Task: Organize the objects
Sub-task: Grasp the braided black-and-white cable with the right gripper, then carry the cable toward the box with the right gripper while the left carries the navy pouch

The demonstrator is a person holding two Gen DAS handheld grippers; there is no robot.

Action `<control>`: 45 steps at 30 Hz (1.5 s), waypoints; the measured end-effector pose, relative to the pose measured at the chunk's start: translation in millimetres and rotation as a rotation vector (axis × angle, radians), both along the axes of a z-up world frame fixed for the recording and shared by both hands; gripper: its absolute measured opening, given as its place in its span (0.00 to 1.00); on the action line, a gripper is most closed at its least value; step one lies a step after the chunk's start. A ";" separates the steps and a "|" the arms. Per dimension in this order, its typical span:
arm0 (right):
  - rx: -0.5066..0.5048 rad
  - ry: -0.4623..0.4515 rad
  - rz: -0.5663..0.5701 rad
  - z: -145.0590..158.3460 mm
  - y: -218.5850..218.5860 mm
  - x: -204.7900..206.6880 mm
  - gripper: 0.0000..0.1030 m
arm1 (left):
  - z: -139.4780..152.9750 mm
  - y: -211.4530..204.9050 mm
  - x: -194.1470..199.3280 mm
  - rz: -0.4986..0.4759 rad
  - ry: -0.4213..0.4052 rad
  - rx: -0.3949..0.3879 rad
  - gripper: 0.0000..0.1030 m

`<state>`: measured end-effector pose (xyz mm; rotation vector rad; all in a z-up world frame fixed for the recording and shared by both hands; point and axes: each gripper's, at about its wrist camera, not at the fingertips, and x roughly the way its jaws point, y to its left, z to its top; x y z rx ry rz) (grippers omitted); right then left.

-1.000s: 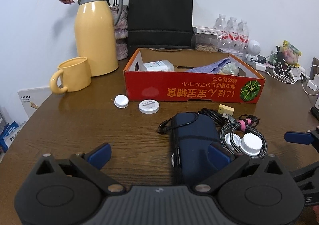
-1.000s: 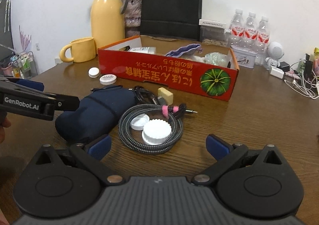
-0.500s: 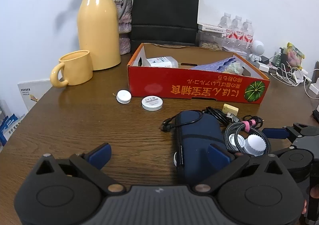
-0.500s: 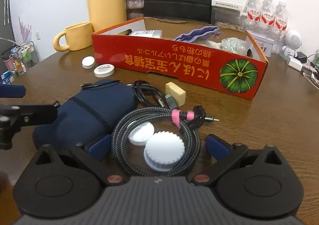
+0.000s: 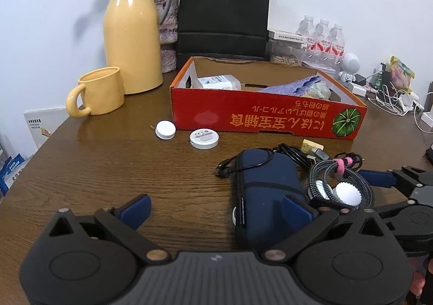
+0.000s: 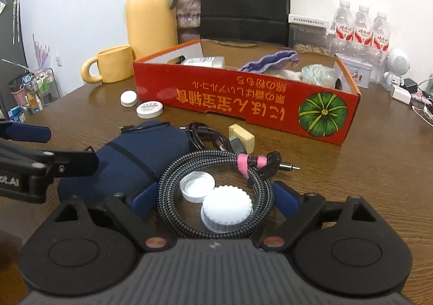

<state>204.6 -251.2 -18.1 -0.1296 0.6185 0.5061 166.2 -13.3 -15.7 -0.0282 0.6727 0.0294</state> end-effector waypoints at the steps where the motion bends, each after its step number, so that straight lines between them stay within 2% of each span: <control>1: 0.005 -0.008 -0.003 0.9 -1.3 -1.3 0.88 | -0.2 0.1 1.0 0.000 0.001 -0.003 1.00; 10: 0.048 -0.094 -0.063 9.0 -20.0 -11.2 0.88 | -1.7 -7.1 14.2 -0.012 0.001 0.007 1.00; 17: 0.062 -0.137 -0.125 11.7 -33.6 -12.3 0.88 | -0.7 -18.4 36.1 -0.031 -0.026 0.058 0.97; 21: 0.069 -0.135 -0.144 11.4 -38.8 -10.6 0.88 | -3.2 -26.3 48.6 -0.060 -0.027 0.109 0.81; 23: 0.072 -0.135 -0.144 11.3 -39.2 -10.8 0.88 | -3.5 -28.9 52.3 -0.093 -0.035 0.108 0.68; 25: 0.073 -0.136 -0.142 11.1 -39.4 -11.3 0.88 | -3.1 -30.9 55.7 -0.126 -0.040 0.100 0.45; 26: 0.074 -0.135 -0.140 11.0 -39.4 -11.4 0.88 | -3.2 -31.5 57.7 -0.145 -0.036 0.090 0.39; 28: 0.075 -0.135 -0.140 11.1 -39.1 -11.5 0.88 | -4.0 -30.6 60.5 -0.171 -0.026 0.059 0.16; 29: 0.075 -0.135 -0.139 11.1 -38.9 -11.5 0.88 | -4.4 -30.7 60.7 -0.174 -0.031 0.054 0.12; 30: 0.074 -0.135 -0.139 11.2 -38.9 -11.5 0.88 | -4.2 -30.2 60.1 -0.169 -0.039 0.061 0.02; 38: 0.075 -0.135 -0.140 11.0 -38.8 -11.5 0.88 | -1.0 -13.5 53.3 -0.145 -0.062 -0.003 0.01; 45: 0.077 -0.137 -0.140 10.7 -39.3 -11.5 0.88 | 14.6 7.9 37.2 -0.107 -0.120 -0.057 0.01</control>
